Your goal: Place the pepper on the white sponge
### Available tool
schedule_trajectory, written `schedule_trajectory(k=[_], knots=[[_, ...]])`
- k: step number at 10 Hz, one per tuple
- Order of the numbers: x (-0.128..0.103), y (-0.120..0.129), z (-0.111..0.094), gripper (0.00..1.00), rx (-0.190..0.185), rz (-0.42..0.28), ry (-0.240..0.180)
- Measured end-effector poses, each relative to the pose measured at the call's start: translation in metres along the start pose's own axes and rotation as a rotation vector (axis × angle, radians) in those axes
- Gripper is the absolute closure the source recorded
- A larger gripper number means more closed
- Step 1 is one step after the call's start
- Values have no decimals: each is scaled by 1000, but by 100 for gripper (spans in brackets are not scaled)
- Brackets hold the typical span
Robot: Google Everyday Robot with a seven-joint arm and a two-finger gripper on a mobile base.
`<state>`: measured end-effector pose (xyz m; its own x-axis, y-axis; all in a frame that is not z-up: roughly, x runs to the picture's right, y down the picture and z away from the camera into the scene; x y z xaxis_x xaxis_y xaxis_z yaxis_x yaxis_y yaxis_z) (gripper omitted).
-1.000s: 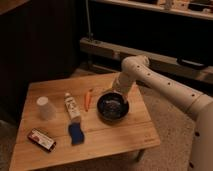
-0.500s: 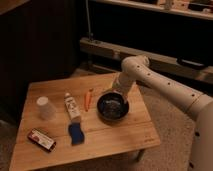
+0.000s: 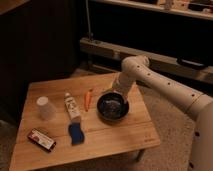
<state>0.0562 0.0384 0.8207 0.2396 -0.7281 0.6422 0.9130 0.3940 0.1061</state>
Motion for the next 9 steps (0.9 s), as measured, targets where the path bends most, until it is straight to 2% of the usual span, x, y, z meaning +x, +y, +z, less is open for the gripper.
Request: schedule_trajectory(k=[2, 4, 5, 8, 9], knots=[[13, -10, -7, 20, 4, -8, 31], [41, -36, -13, 20, 16, -49, 67], [59, -67, -13, 20, 29, -99, 89], [73, -128, 3, 20, 59, -216, 121], [71, -145, 10, 20, 63, -266, 127]])
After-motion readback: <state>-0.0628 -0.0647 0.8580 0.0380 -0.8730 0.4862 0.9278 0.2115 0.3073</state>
